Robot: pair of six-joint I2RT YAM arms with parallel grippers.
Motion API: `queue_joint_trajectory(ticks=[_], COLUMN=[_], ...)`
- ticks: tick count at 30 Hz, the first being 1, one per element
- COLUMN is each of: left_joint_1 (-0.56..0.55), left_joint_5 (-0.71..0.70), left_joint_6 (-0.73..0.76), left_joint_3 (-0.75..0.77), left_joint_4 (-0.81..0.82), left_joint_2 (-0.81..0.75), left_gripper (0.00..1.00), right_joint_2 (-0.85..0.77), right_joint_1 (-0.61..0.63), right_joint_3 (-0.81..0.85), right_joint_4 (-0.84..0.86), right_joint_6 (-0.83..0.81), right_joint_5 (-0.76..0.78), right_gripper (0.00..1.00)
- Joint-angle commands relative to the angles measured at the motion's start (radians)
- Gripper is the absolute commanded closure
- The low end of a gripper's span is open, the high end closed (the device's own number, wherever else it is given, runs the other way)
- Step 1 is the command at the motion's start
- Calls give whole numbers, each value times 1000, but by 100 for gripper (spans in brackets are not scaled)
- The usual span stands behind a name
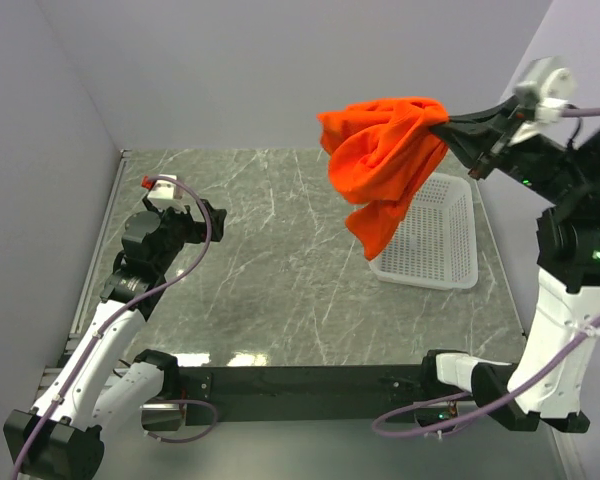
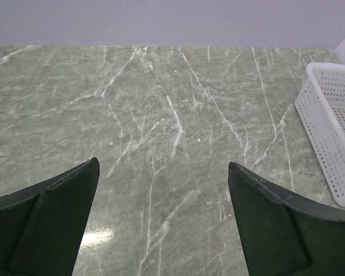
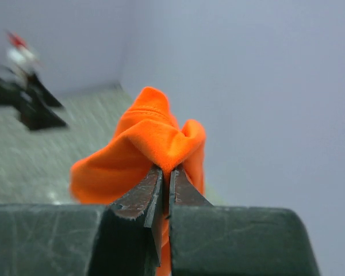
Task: Fold and stack the t-shirts
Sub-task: Grab the tshirt from the pile, then move the tshirt to the center of the board
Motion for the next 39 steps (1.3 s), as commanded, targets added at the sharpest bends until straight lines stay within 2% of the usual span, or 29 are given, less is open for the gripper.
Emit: queue_joint_trajectory(ticks=[1, 2, 3, 5, 7, 12, 17, 20, 28, 30, 33, 34, 35, 37, 39], left_joint_1=[0, 0, 0, 0, 0, 0, 0, 0, 0, 0, 0, 0, 0, 0, 0], left_joint_5=[-18, -23, -25, -25, -67, -100, -106, -104, -106, -106, -101, -98, -95, -88, -86], left_joint_6=[25, 26, 28, 31, 34, 40, 42, 43, 45, 45, 45, 45, 45, 45, 45], left_joint_3=[-1, 1, -1, -5, -12, -19, -21, -19, -21, -22, -24, -22, -24, -21, -21], left_joint_4=[17, 15, 12, 17, 20, 24, 23, 21, 23, 23, 24, 25, 25, 23, 24], left_joint_2=[-12, -12, -16, -31, -48, -67, -64, -59, -53, -51, -50, -45, -44, -36, -35], left_gripper=[1, 0, 1, 1, 1, 1, 1, 1, 1, 1, 1, 1, 1, 1, 1], right_joint_2=[22, 25, 23, 19, 16, -3, -20, -27, -4, 2, 12, 19, 28, 26, 32], right_joint_1=[-5, -7, -5, 1, 22, 122, 197, 228, 242, 269, 367, 442, 481, 588, 634], right_joint_3=[48, 25, -28, -96, -182, -324, -439, -481, -459, -507, -626, -660, -695, -812, -876], right_joint_4=[378, 448, 555, 616, 581, 391, 331, 300, 296, 244, 149, 129, 115, 138, 171], right_joint_6=[382, 532, 588, 665, 624, 374, 256, 218, 221, 157, 9, -26, -81, -117, -124], right_joint_5=[-196, -211, -242, -256, -234, -156, -104, -73, -4, 14, 112, 144, 228, 325, 347], right_gripper=[100, 100, 100, 100, 100, 100, 100, 100, 100, 100, 100, 100, 100, 100, 100])
